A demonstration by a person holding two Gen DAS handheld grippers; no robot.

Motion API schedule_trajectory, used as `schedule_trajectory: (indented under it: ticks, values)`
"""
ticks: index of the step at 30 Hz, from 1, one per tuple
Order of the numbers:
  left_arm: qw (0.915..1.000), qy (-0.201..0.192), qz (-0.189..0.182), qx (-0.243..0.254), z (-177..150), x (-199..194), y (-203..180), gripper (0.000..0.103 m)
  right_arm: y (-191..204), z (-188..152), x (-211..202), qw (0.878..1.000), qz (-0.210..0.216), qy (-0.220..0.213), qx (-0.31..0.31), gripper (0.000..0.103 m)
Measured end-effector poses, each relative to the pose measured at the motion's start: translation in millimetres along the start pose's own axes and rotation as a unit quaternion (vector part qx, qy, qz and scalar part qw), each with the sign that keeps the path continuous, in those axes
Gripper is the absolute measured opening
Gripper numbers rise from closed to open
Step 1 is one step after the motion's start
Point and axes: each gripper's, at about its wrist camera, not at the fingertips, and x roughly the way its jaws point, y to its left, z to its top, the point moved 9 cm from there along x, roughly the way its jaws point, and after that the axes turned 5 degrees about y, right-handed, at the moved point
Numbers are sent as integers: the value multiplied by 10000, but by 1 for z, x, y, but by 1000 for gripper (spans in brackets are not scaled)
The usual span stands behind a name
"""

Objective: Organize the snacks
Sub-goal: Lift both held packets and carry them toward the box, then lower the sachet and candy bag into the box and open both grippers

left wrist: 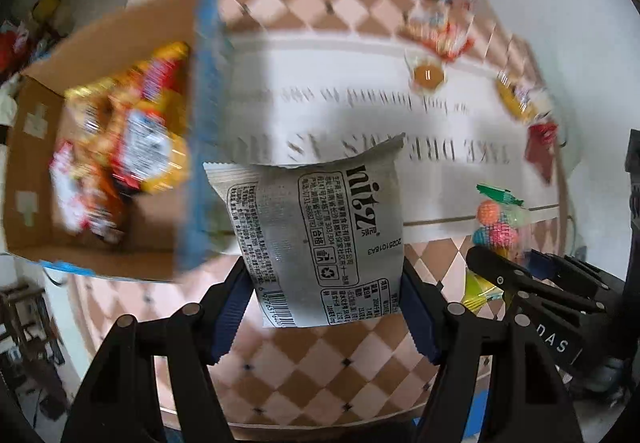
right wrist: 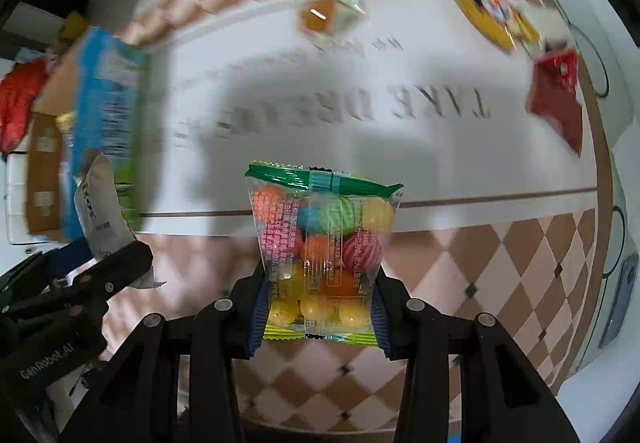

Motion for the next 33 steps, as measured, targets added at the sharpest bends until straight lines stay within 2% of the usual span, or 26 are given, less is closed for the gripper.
schedule_trajectory:
  ticks: [3,7,12,16,19,23,28,33]
  values:
    - [9997,-229,25,7,10,-40,36,68,42,0,-32,9992,207,-277,-222,45]
    - [9990,-431,125,1,24,-72,97,68,127,8,-52,9964,502,-501,-466,45]
    - [9975,-551,388,-211,54,-87,181,68,229,26,-43,9939,765,-494,-624,45]
    - [9963,-502,563,-403,81,-81,241,68,285,39,-17,9947,751,-310,-638,45]
    - [9957,-399,686,-479,99,-70,275,68,308,49,13,9962,620,-128,-597,45]
    - [9957,-95,772,-512,119,-40,308,68,320,53,50,9979,435,135,-459,45]
    - [9956,298,726,-513,132,-7,329,68,310,53,88,9986,254,364,-294,45]
    - [9949,527,746,-426,140,16,336,68,307,54,110,9985,98,475,-235,45]
